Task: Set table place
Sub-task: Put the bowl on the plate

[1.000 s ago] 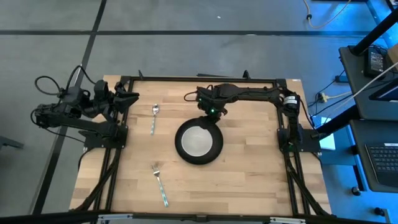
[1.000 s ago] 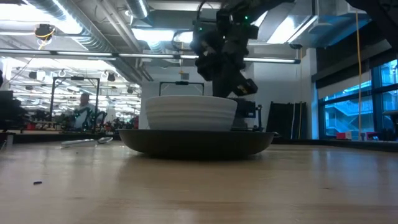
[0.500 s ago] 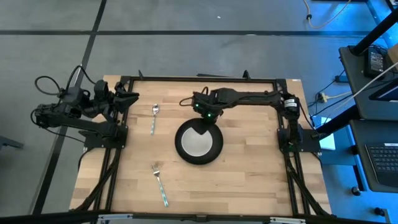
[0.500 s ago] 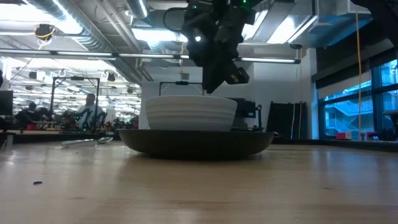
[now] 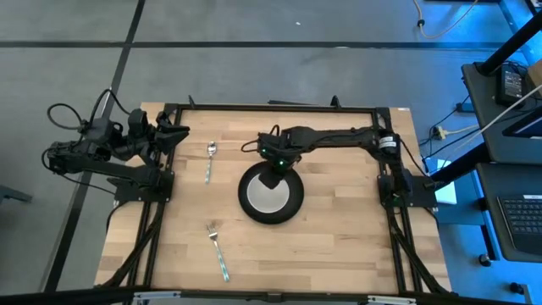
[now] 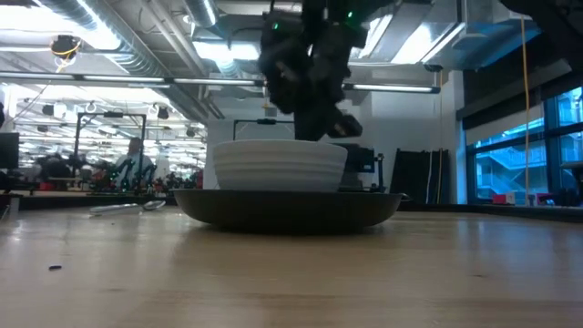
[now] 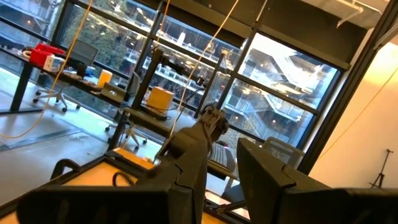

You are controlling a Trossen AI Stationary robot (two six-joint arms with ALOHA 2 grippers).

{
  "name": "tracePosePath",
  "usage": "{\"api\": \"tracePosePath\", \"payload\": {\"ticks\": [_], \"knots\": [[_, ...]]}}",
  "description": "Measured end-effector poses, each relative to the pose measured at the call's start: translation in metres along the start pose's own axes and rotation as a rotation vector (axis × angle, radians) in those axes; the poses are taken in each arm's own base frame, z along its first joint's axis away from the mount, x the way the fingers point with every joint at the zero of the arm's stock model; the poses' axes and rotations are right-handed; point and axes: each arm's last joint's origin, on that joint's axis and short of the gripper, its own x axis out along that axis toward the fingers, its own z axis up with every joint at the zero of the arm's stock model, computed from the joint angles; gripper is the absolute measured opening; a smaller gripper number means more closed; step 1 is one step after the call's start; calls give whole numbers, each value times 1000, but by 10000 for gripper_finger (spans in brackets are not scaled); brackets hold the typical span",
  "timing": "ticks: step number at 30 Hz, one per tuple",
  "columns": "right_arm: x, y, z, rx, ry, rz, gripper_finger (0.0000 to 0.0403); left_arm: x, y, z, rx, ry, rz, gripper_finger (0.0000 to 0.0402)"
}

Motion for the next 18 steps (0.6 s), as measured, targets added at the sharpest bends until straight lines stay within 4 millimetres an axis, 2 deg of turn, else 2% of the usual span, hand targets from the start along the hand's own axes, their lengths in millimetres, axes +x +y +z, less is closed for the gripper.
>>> {"api": "tracePosePath", "payload": {"ticks": [5,18], "knots": [[19,-3,1,24,41,-21,3,0,0,0,0,0,0,82],[19,-8,-3,48,51,-118,2,0,0,0,1,0,0,82]]}}
